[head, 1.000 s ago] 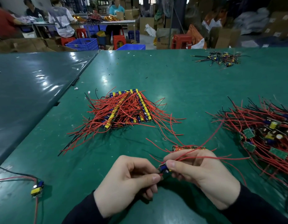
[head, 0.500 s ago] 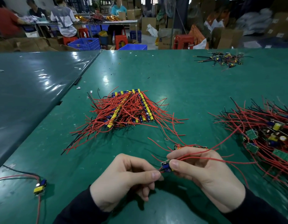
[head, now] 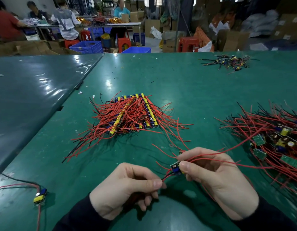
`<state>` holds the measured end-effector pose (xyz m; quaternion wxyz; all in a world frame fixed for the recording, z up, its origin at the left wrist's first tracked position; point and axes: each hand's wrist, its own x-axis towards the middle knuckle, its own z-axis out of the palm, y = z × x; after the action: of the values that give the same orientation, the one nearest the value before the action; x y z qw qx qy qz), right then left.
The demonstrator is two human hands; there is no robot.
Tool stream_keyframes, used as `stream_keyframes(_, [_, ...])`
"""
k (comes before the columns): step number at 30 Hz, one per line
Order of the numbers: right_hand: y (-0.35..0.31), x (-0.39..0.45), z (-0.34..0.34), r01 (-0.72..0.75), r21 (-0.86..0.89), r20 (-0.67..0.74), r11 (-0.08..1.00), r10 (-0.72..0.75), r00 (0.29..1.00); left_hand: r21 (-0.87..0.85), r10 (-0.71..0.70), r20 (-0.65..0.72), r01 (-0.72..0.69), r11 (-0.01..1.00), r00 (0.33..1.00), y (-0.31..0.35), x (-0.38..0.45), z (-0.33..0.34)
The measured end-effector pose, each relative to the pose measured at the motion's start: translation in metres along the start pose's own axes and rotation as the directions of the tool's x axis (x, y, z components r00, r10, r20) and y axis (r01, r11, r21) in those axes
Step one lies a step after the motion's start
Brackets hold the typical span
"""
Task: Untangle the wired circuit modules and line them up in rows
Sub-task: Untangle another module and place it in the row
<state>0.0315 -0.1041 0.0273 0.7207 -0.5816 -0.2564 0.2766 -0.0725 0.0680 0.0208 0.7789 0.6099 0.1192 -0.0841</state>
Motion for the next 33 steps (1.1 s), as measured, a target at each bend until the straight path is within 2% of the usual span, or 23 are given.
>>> stream_keyframes(5, [-0.001, -0.002, 0.002, -0.053, 0.019, 0.065, 0.998, 0.051, 0.997, 0.05, 0.095, -0.038, -0.093, 0.994, 0.995, -0.002, 0.002, 0.003])
stream_keyframes(10, [0.0, -0.002, 0.004, -0.042, -0.039, 0.076, 0.998, 0.045, 0.996, 0.135, 0.102, -0.017, -0.099, 0.986, 0.995, -0.002, 0.001, 0.005])
stream_keyframes(14, [0.001, -0.004, 0.005, -0.033, -0.083, 0.082, 0.996, 0.04, 0.996, 0.193, 0.079, -0.097, -0.059, 0.979, 0.992, -0.004, 0.002, 0.007])
stream_keyframes(16, [0.001, -0.004, 0.007, -0.007, -0.133, 0.074, 0.991, 0.016, 0.997, 0.269, 0.11, -0.148, -0.067, 0.961, 0.983, -0.004, 0.002, 0.008])
stream_keyframes(18, [0.002, -0.004, 0.007, 0.003, -0.18, 0.051, 0.984, 0.007, 0.999, 0.371, 0.2, -0.206, -0.112, 0.922, 0.958, -0.007, 0.002, 0.011])
stream_keyframes(20, [0.003, -0.005, 0.007, -0.009, -0.213, 0.032, 0.977, 0.016, 0.999, 0.491, 0.334, -0.261, -0.173, 0.854, 0.906, -0.011, 0.004, 0.014])
stream_keyframes(23, [0.003, -0.003, 0.007, -0.003, -0.174, 0.011, 0.985, 0.006, 1.0, 0.591, 0.48, -0.242, -0.264, 0.762, 0.843, -0.015, 0.006, 0.014])
stream_keyframes(27, [0.003, -0.003, 0.007, -0.006, -0.087, -0.028, 0.996, 0.004, 1.0, 0.597, 0.53, -0.193, -0.33, 0.731, 0.826, -0.016, 0.006, 0.015])
stream_keyframes(31, [0.003, -0.005, 0.007, -0.027, -0.168, -0.004, 0.985, 0.027, 1.0, 0.651, 0.582, -0.259, -0.306, 0.694, 0.771, -0.02, 0.007, 0.017])
stream_keyframes(33, [0.001, -0.004, 0.006, -0.014, -0.165, -0.03, 0.986, 0.009, 1.0, 0.65, 0.561, -0.262, -0.286, 0.704, 0.785, -0.018, 0.007, 0.016])
